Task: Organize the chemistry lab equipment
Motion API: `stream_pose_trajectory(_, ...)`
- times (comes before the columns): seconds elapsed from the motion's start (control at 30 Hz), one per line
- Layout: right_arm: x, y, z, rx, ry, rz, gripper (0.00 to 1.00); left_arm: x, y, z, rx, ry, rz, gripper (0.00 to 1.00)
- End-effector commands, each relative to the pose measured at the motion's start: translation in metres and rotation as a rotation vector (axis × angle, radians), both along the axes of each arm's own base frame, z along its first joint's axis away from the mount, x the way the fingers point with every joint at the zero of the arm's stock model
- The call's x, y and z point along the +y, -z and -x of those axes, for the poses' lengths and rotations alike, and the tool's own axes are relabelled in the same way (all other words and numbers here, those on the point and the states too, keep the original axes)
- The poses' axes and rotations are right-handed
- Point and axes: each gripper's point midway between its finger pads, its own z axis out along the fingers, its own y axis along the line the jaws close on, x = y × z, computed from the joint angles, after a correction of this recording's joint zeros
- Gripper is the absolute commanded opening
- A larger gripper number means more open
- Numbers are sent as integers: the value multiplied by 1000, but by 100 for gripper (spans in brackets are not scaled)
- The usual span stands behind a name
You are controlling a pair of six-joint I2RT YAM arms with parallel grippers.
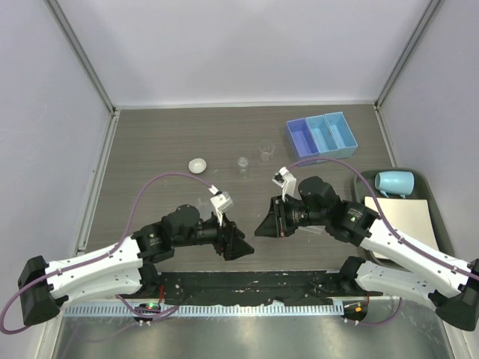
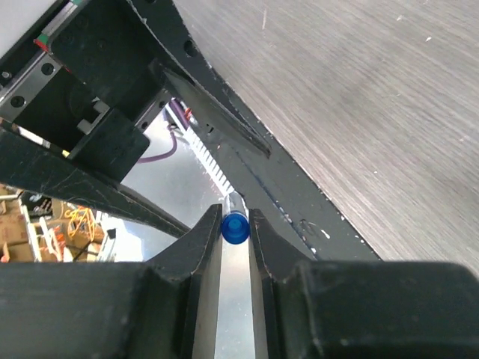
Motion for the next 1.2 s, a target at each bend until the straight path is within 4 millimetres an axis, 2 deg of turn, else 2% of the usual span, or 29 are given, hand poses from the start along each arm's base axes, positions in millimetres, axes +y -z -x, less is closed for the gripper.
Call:
stream_pose_trajectory(0.0, -14, -18, -17, -103, 91, 56, 2, 11, -28, -16, -57, -93, -20, 77)
stream_pose_trajectory(0.03, -24, -10, -23, -109, 142, 112, 1, 15, -32, -18, -66, -107, -39, 82)
stream_pose_trajectory(0.1, -34, -9, -33, -134, 204, 162, 1, 24, -40, -22, -86, -146, -49, 84)
stream_pose_trajectory(0.13, -44, -1, -34, -128, 232, 216, 1, 31, -43, -28, -92, -193, -79, 85)
stream_pose_trajectory(0.2, -63, 8, -54, -165, 357, 324, 1, 41, -45, -35, -97, -251, -112, 87)
stream_pose_trajectory(0.23, -73, 15, -56, -159, 390, 378, 1, 49, -44, -39, -97, -289, -149, 89)
stream_pose_trajectory(0.27, -84, 17, -67, -189, 461, 426, 1, 51, -43, -40, -102, -290, -166, 90)
stream_pose_trajectory(0.4, -111, 28, -86, -223, 604, 556, 1, 56, -39, -38, -109, -289, -178, 100)
stream_pose_trajectory(0.53, -136, 40, -102, -253, 743, 690, 1, 63, -33, -40, -98, -336, -153, 100)
stream_pose_trajectory(0.7, -156, 44, -120, -293, 879, 768, 1, 65, -20, -45, -70, -379, -183, 100)
stream_pose_trajectory(0.87, -166, 52, -130, -298, 942, 803, 1, 60, -7, -47, -59, -365, -238, 100)
stream_pose_trajectory(1.17, -176, 77, -136, -244, 976, 802, 1, 52, -8, -45, -56, -335, -217, 100)
